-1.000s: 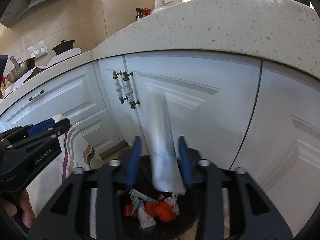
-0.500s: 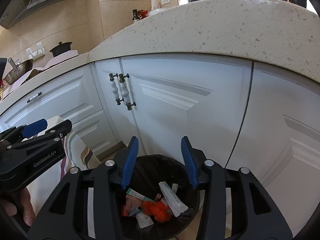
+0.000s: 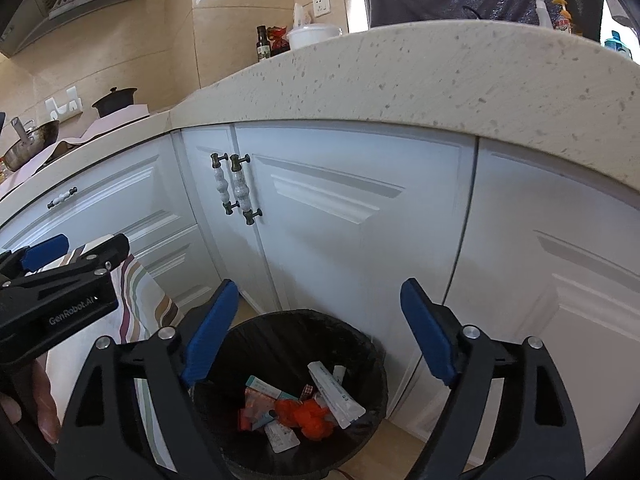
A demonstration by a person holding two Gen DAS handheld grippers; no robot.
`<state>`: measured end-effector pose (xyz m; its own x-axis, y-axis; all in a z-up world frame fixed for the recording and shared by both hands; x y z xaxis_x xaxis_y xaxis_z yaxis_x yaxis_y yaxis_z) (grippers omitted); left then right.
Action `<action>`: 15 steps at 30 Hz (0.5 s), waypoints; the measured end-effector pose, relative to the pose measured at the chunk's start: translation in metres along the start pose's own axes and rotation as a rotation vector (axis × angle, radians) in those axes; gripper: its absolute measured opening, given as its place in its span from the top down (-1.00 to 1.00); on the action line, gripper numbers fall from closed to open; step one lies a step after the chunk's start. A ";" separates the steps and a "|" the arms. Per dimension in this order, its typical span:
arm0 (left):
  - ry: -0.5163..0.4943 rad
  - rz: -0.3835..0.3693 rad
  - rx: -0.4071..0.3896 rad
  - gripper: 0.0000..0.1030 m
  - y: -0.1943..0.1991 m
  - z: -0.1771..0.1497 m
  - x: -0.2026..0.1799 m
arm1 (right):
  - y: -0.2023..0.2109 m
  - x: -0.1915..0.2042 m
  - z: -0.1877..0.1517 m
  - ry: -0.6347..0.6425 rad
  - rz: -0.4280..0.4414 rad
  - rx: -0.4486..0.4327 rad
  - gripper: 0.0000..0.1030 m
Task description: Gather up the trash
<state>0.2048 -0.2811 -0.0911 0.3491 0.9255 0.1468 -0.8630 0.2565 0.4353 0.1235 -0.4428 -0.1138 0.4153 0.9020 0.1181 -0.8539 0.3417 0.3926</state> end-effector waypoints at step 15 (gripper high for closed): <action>0.018 0.016 -0.030 -0.67 0.056 -0.008 0.034 | 0.062 0.011 0.003 0.006 -0.025 -0.039 -0.79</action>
<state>0.1656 -0.2329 -0.0694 0.3286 0.9344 0.1373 -0.8789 0.2494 0.4066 0.0760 -0.4125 -0.0860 0.4351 0.8944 0.1031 -0.8547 0.3743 0.3597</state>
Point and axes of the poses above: each gripper's, at about its wrist camera, not at the fingertips, and y roughly against the way its jaws point, x to its left, z to its top, the point moved 9 cm from there along -y, roughly the way its jaws point, and after that the axes turned 6 degrees about -x, right-handed, at the moved point
